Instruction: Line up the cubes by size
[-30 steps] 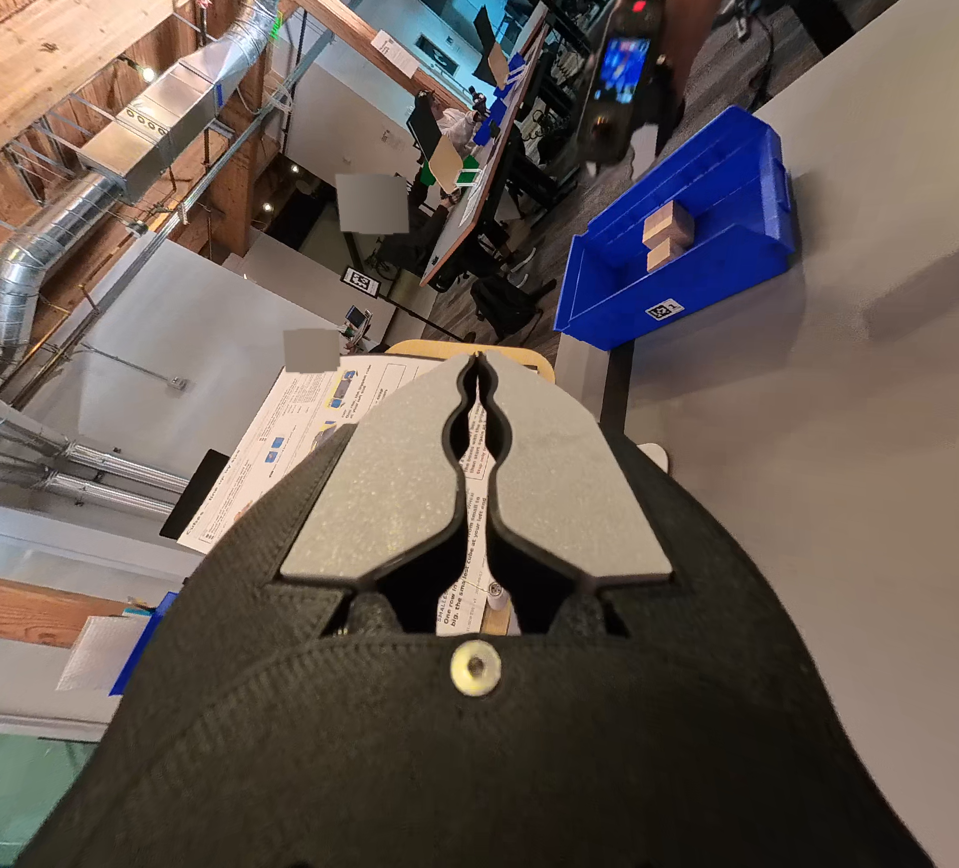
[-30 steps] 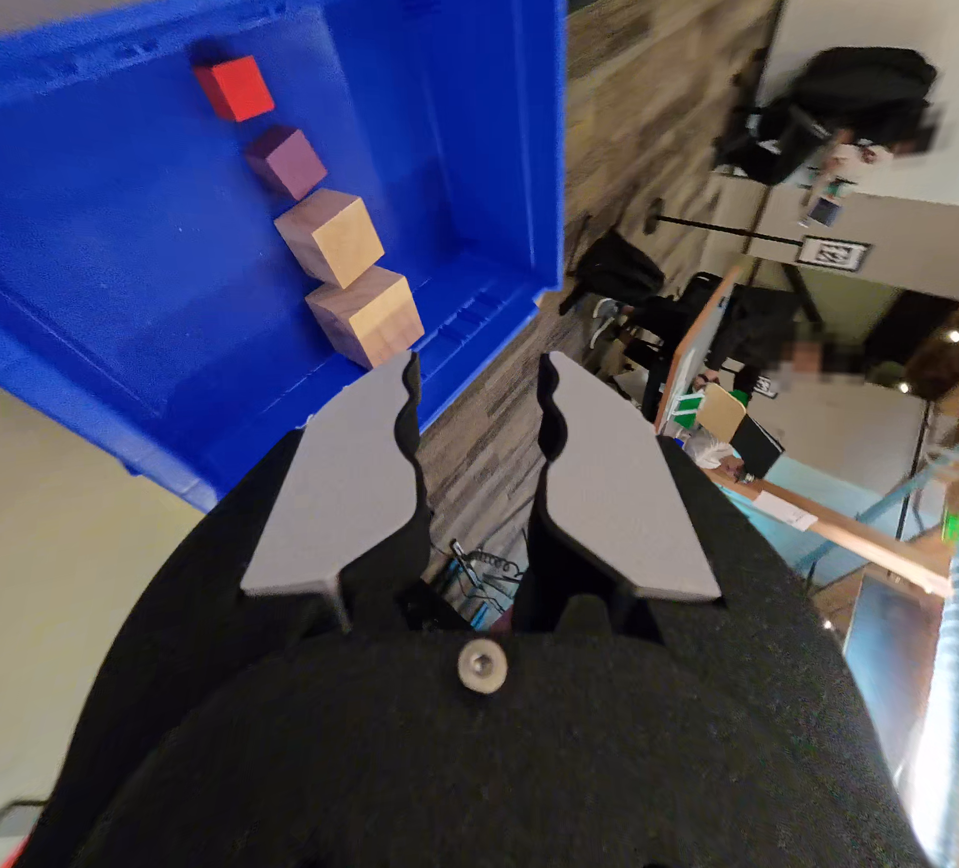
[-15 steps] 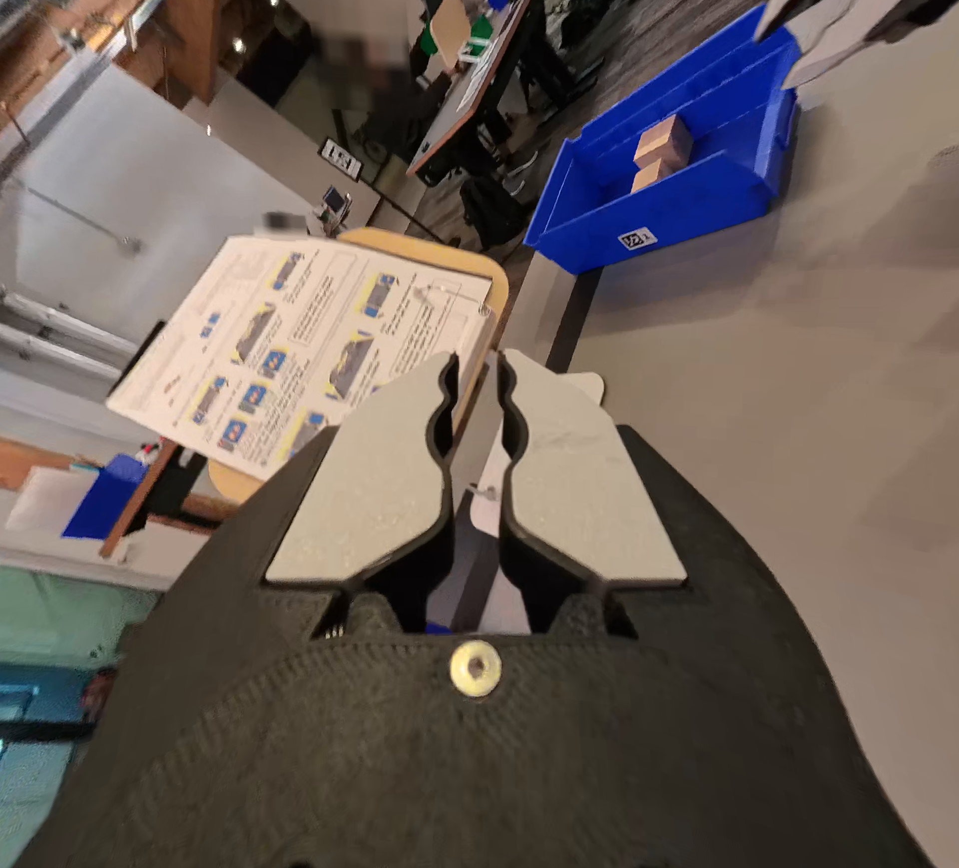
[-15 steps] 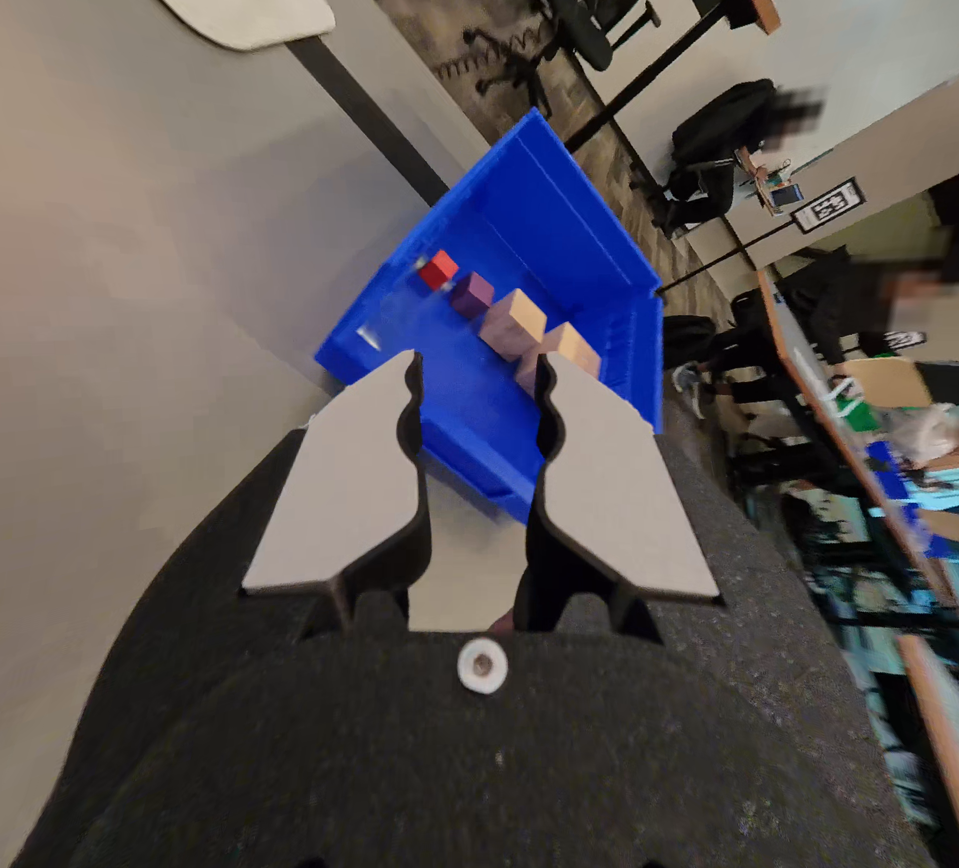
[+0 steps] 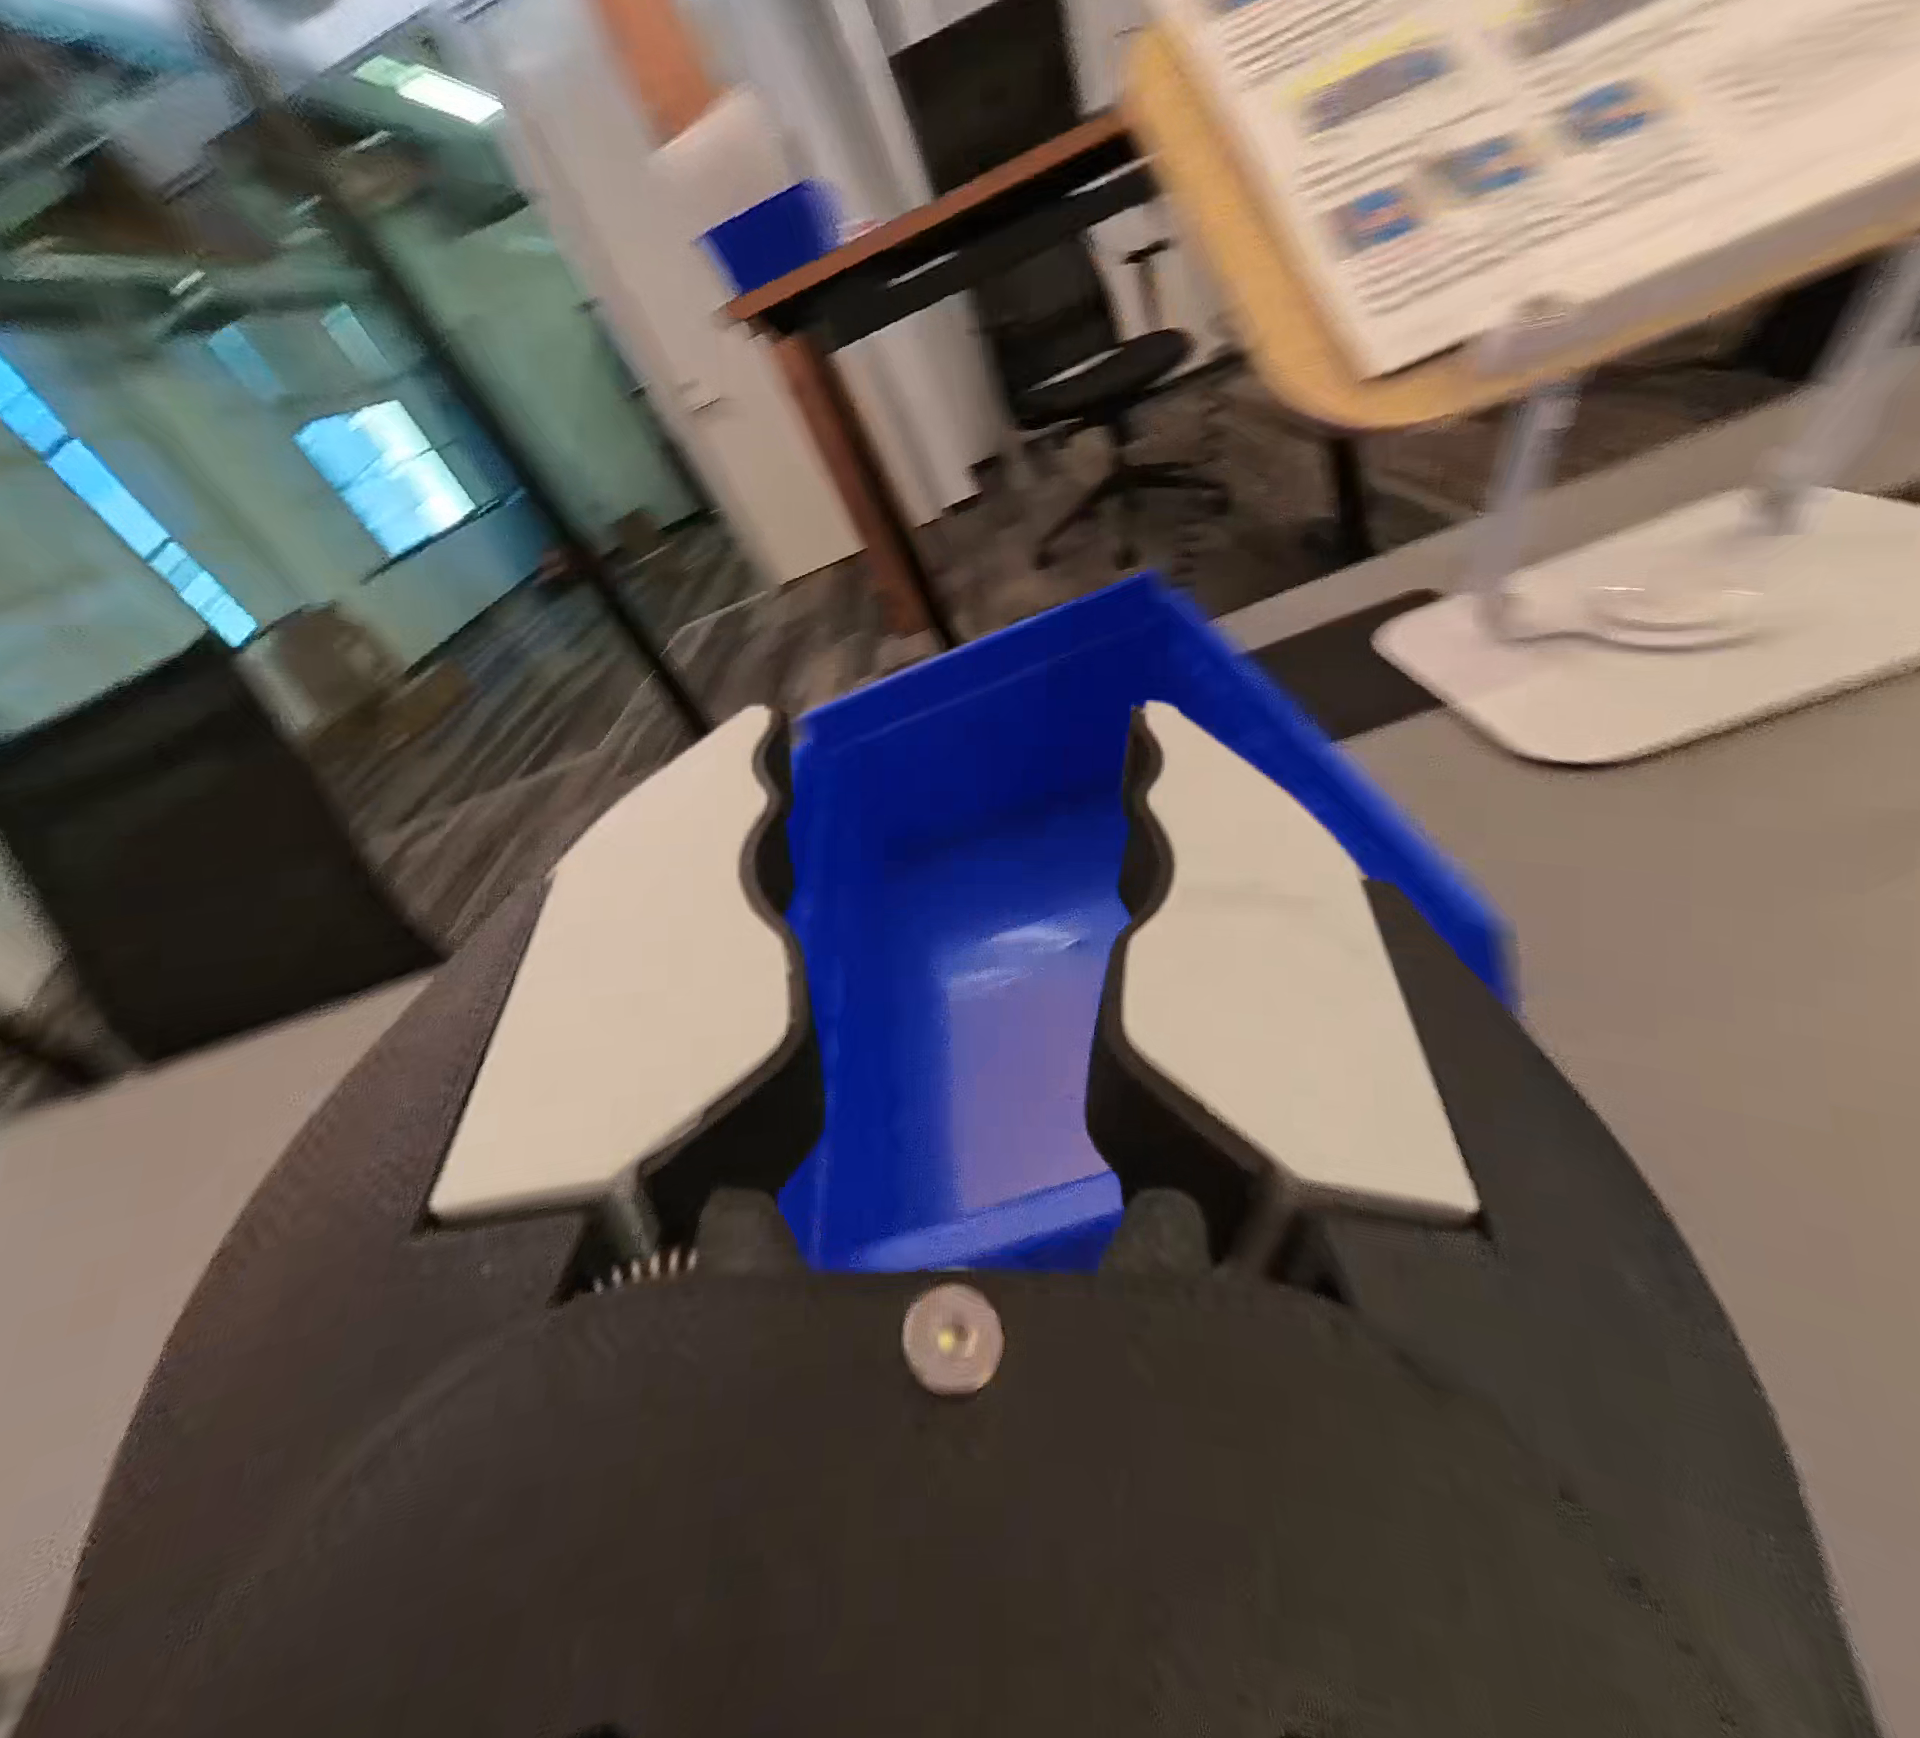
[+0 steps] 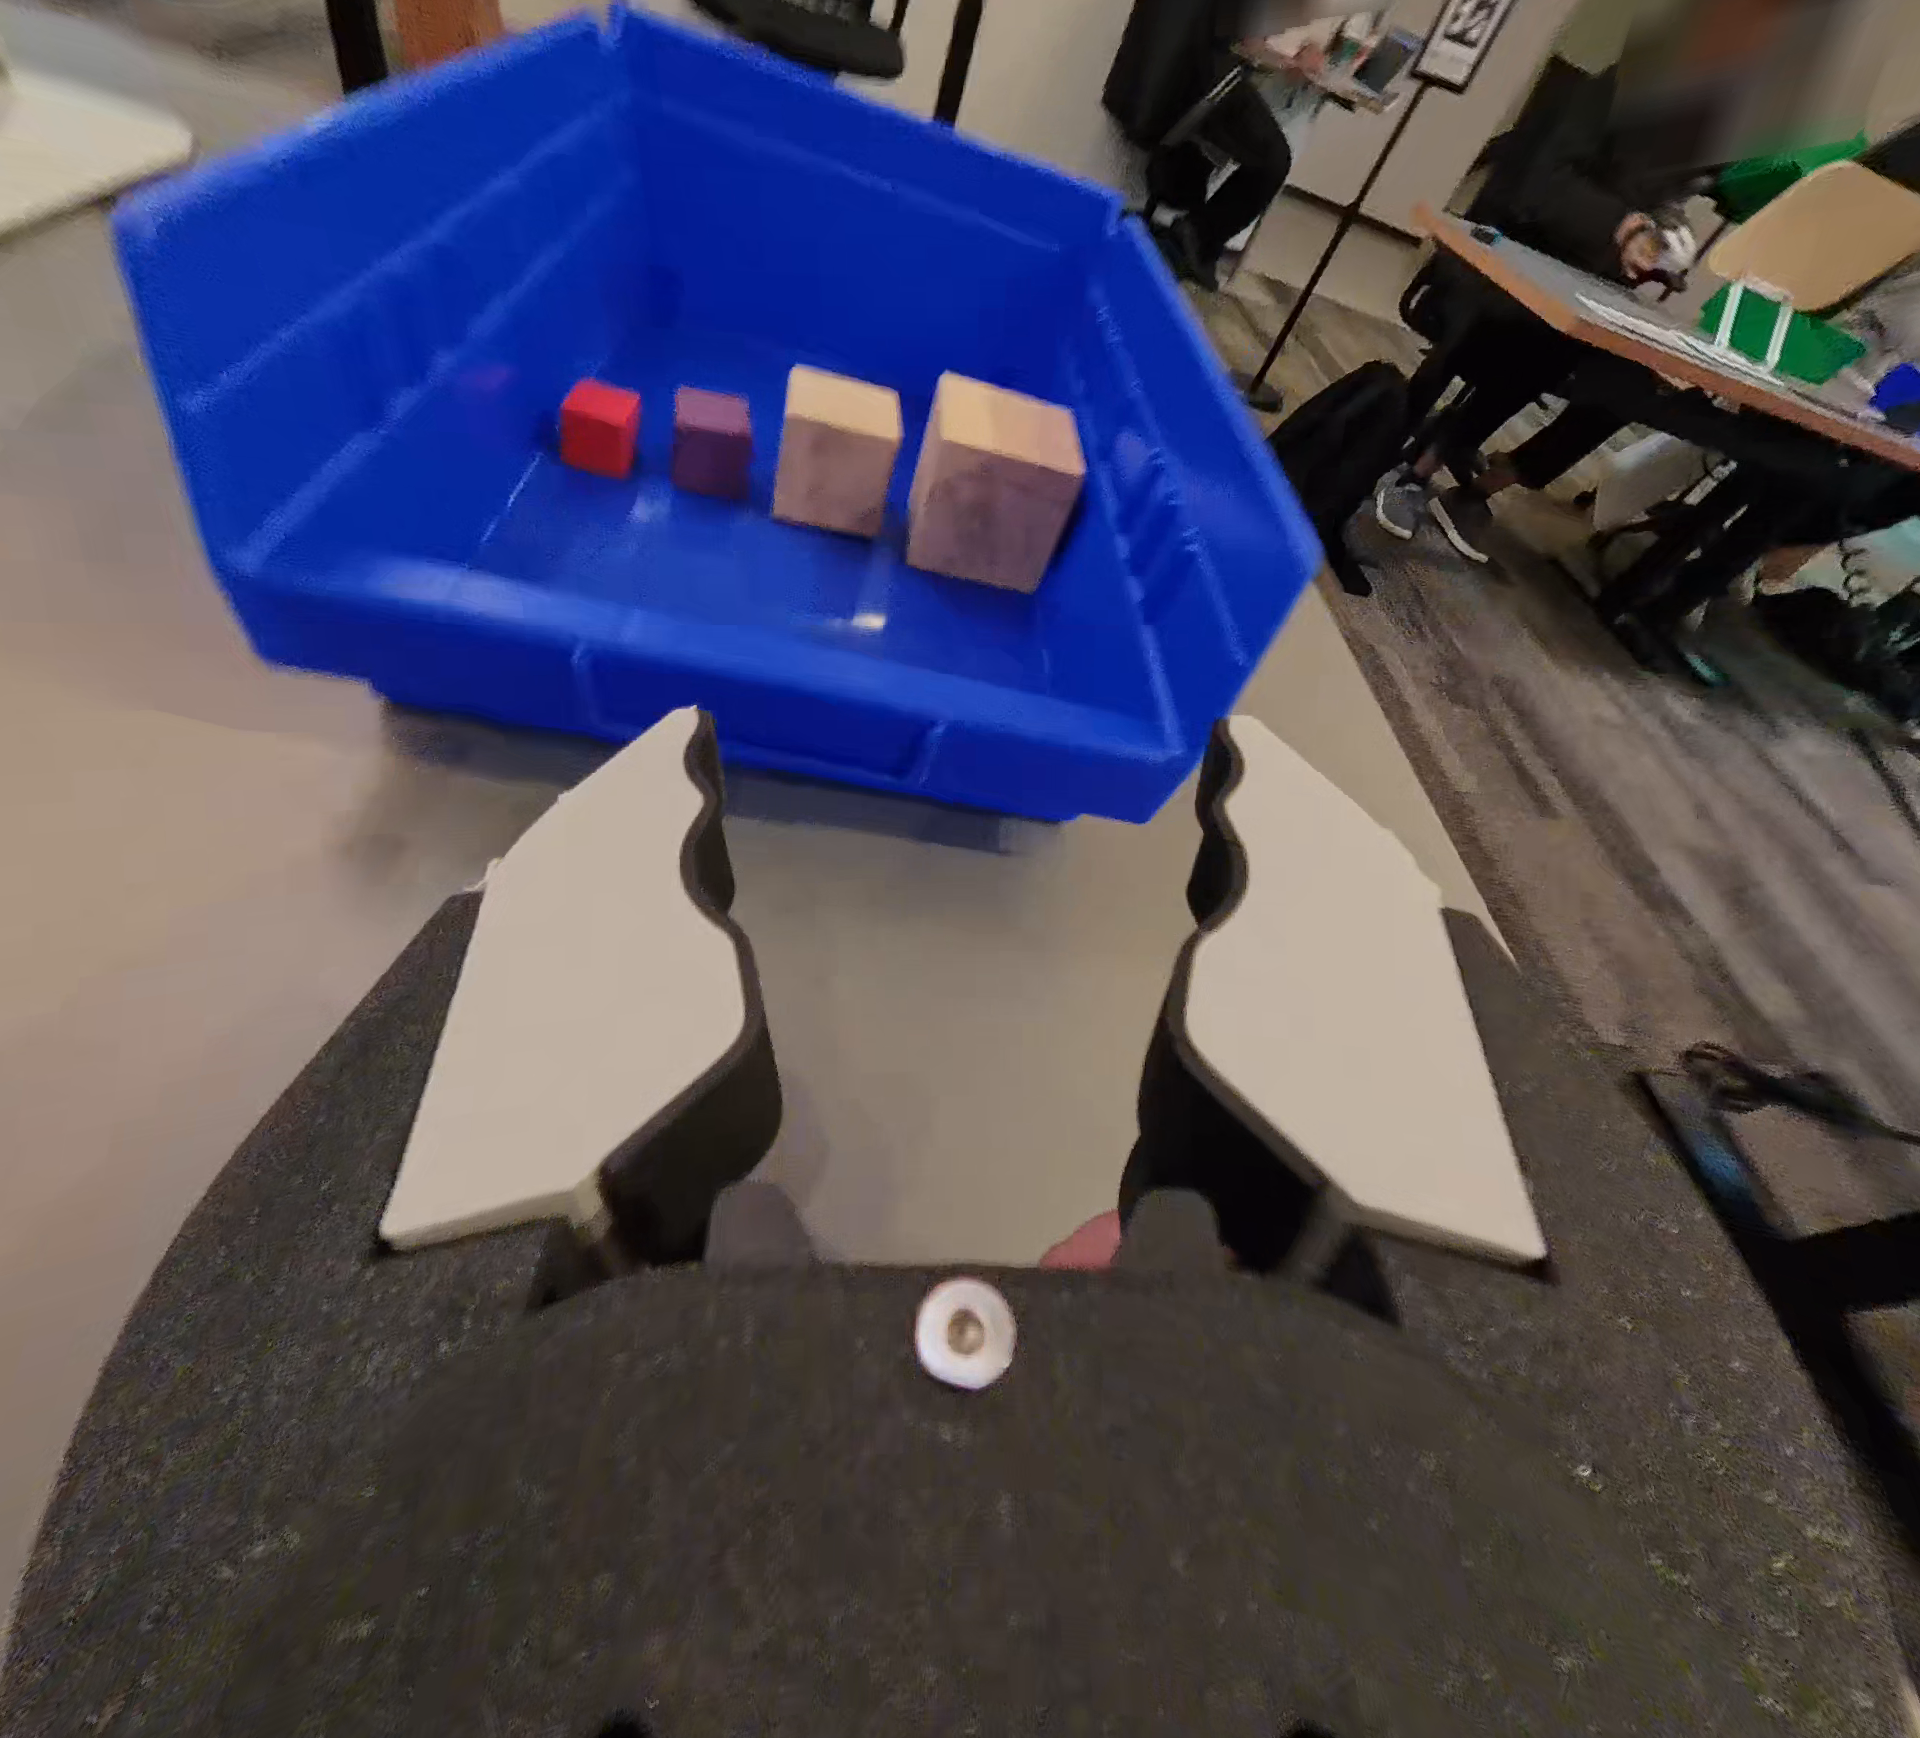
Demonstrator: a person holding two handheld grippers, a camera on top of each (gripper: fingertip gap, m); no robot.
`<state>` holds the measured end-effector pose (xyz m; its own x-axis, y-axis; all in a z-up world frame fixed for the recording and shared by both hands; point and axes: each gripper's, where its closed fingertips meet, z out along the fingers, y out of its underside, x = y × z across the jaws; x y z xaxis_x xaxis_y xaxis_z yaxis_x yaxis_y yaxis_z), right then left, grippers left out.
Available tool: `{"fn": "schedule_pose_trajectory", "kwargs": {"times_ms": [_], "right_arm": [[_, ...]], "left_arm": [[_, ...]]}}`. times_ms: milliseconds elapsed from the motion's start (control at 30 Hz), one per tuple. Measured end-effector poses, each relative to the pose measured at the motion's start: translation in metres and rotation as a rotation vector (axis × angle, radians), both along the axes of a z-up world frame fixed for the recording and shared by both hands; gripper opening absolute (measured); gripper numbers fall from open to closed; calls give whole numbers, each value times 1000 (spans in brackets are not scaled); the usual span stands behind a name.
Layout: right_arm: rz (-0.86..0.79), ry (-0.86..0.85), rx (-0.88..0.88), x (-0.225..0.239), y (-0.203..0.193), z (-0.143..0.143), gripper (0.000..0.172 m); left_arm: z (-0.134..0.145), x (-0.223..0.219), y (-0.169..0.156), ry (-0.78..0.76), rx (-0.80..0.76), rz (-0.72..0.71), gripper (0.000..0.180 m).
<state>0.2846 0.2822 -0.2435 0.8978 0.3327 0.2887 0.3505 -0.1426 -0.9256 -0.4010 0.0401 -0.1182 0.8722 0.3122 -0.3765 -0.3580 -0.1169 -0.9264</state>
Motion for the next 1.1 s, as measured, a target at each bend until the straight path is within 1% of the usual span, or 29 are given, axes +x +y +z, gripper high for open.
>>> {"fn": "schedule_pose_trajectory", "kwargs": {"times_ms": [33, 67, 100, 167, 233, 267, 300, 367, 400, 500, 700, 733, 767, 833, 900, 1000, 1100], "right_arm": [[-8, 57, 10, 5, 4, 5, 85], [-24, 111, 1, 12, 8, 7, 80], [-39, 150, -14, 19, 14, 7, 80], [-63, 169, -38, 30, 27, 5, 82], [-90, 157, -57, 39, 40, 1, 84], [-94, 157, -58, 40, 46, 0, 86], [-99, 155, -53, 42, 51, 1, 86], [-105, 140, -47, 43, 61, 0, 83], [-107, 131, -48, 42, 65, 0, 83], [-95, 112, -52, 37, 75, -2, 81], [-91, 111, -58, 34, 86, -3, 77], [-81, 109, -55, 33, 87, -2, 73], [-61, 109, -56, 30, 86, -2, 66], [-44, 105, -54, 28, 86, -2, 58], [-20, 95, -55, 24, 84, -3, 49], [-19, 99, -54, 24, 84, -2, 48], [-20, 123, -60, 26, 85, -2, 40]], "left_arm": [[-6, -23, -11, -36, 25, 75, 64], [-12, -42, -21, -65, 53, 132, 67], [-20, -58, -29, -110, 81, 173, 70], [-35, -80, -37, -201, 120, 211, 85], [-45, -92, -38, -279, 175, 213, 93], [-52, -96, -36, -323, 170, 200, 95], [-58, -99, -34, -326, 134, 207, 99], [-66, -105, -33, -253, 75, 254, 99], [-69, -104, -31, -254, 65, 245, 98], [-85, -105, -22, -324, 20, 220, 99], [-117, -103, -3, -398, -80, 162, 93], [-122, -103, -1, -418, -88, 154, 91], [-124, -104, 0, -428, -98, 156, 88], [-122, -105, 1, -416, -86, 155, 81], [-121, -104, 4, -443, -75, 133, 74], [-121, -108, 4, -472, -55, 136, 61], [-121, -114, 2, -509, -39, 137, 42]]}}
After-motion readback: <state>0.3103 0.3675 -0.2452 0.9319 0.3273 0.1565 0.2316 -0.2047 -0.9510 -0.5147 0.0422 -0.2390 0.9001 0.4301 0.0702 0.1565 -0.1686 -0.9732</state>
